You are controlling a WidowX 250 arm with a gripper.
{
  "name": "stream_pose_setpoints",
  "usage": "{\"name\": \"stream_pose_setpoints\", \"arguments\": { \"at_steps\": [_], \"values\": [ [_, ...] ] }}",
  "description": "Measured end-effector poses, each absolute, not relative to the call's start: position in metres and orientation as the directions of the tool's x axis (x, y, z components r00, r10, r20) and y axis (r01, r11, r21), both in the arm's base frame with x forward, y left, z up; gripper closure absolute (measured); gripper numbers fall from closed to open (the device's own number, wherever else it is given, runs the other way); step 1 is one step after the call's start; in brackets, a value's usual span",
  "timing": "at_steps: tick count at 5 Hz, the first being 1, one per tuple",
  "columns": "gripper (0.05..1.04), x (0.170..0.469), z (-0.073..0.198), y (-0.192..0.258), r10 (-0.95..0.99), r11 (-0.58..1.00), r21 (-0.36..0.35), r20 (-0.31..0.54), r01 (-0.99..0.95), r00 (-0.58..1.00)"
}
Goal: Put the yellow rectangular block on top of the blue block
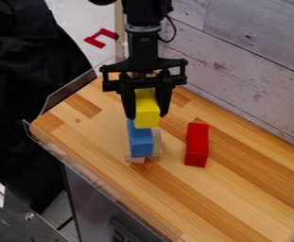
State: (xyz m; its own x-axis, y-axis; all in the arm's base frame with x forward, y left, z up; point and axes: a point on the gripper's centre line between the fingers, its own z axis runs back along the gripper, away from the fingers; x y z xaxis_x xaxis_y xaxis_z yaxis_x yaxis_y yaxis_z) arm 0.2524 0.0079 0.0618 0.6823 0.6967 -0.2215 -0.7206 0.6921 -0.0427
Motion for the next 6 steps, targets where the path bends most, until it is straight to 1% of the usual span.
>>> {"name": "stream_pose_setpoints", "arguments": {
  "at_steps": [4, 5, 6],
  "values": [
    [0.509, 0.244, 0.051, 0.006, 0.688, 0.694, -0.051, -0.250, -0.719, 0.681],
    [0.442, 0.243, 0.049, 0.006, 0.684, 0.695, -0.049, -0.260, -0.717, 0.681],
    [0.166, 0.240, 0.045, 0.005, 0.677, 0.700, -0.031, -0.290, -0.714, 0.676]
  ]
}}
